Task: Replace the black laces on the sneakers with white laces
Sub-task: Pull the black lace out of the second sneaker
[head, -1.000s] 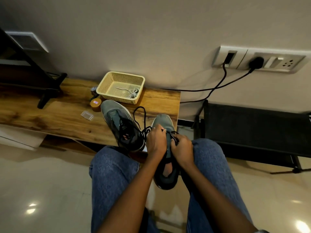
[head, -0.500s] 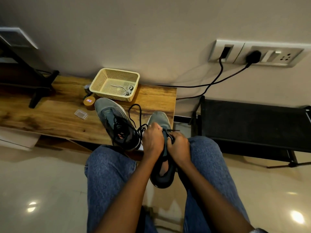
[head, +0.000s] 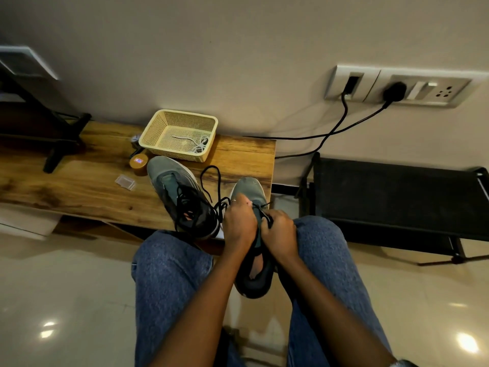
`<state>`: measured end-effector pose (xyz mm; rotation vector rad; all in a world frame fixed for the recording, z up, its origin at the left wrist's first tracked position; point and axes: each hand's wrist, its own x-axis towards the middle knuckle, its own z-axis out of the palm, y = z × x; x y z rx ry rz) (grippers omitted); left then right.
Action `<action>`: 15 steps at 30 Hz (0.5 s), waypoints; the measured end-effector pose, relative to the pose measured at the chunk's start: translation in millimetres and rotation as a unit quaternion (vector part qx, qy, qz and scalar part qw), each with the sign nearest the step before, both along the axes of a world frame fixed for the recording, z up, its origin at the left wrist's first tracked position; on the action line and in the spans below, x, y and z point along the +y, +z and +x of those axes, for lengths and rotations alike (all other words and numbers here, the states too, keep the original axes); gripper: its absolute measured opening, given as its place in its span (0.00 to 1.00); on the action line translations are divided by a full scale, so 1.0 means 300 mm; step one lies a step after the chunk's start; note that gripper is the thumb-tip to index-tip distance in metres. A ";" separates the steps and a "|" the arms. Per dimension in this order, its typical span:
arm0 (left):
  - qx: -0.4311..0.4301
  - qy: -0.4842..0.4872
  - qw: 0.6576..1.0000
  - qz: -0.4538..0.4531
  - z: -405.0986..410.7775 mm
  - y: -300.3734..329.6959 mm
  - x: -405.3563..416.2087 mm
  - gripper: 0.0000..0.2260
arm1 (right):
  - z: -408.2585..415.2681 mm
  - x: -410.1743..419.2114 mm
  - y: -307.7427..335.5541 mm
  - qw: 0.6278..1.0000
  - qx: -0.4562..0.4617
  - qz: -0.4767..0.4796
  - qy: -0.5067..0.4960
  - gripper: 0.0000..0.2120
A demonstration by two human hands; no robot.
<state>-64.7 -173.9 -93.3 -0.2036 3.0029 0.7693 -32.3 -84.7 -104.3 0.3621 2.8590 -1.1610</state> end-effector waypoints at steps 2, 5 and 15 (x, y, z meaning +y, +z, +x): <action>-0.013 0.055 0.997 0.057 0.003 -0.002 -0.007 0.06 | 0.000 0.000 0.001 1.000 -0.002 0.003 0.000 0.12; -0.025 0.051 0.996 0.075 -0.003 -0.006 -0.022 0.05 | -0.005 0.000 -0.001 1.000 -0.007 0.009 -0.002 0.12; -0.007 0.046 0.998 0.047 -0.001 -0.012 -0.007 0.08 | -0.003 0.004 0.007 1.000 -0.010 0.004 0.001 0.10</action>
